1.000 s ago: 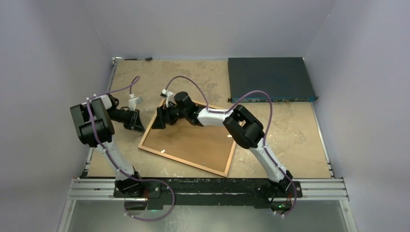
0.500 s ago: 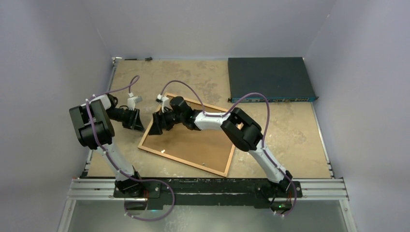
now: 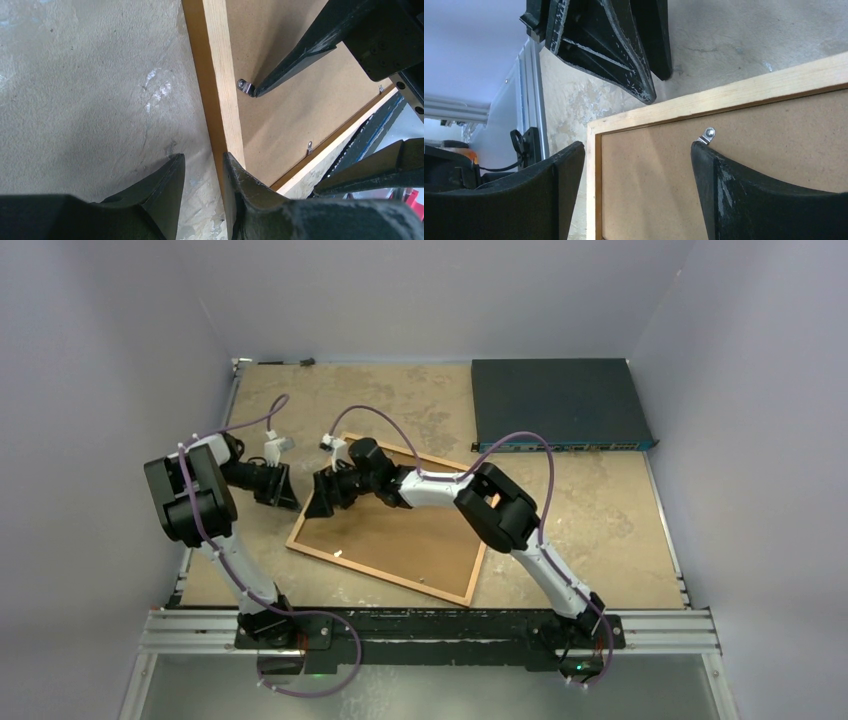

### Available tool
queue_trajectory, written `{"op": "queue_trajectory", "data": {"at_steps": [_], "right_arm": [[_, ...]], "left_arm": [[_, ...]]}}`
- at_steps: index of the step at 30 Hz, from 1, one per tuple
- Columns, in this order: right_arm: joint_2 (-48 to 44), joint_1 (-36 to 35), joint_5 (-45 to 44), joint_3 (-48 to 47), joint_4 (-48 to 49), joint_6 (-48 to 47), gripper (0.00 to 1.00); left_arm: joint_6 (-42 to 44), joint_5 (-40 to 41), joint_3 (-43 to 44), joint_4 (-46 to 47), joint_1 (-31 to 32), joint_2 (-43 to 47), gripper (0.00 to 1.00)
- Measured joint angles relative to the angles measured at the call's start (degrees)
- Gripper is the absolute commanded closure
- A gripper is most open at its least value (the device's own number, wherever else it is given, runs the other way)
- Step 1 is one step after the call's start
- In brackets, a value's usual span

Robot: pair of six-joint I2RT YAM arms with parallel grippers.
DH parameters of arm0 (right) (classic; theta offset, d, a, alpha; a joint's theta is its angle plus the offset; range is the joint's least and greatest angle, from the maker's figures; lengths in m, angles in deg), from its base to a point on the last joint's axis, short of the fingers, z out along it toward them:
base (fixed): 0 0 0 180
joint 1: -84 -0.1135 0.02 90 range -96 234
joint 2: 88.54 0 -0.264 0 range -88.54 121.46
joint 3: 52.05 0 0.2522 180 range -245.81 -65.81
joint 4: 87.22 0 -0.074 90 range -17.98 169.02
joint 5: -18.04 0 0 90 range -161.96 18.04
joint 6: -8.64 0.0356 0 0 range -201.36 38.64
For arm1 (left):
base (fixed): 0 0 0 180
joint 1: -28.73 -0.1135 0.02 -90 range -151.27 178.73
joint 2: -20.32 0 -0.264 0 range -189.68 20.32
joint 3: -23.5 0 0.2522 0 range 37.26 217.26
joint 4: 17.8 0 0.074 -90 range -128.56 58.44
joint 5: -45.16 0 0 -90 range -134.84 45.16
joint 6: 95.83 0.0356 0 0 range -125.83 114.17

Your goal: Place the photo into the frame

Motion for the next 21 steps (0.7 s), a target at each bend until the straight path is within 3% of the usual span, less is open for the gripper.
{"op": "queue_trajectory", "data": {"at_steps": [8, 16, 21], "right_arm": [[0.8, 0.0, 2.7, -1.0, -0.1, 0.0, 0.2], [-3.9, 1.5, 4.6, 6.3, 0.6, 0.3, 0.2], [-4.3, 3.1, 4.6, 6.9, 1.4, 0.9, 0.2]], "left_arm": [[-0.2, -0.2, 0.3, 0.3, 0.6, 0.0, 0.67], [-1.2, -0.7, -0.4, 1.7, 0.9, 0.0, 0.68], [-1.5, -1.1, -0.6, 1.7, 0.9, 0.0, 0.74]]}}
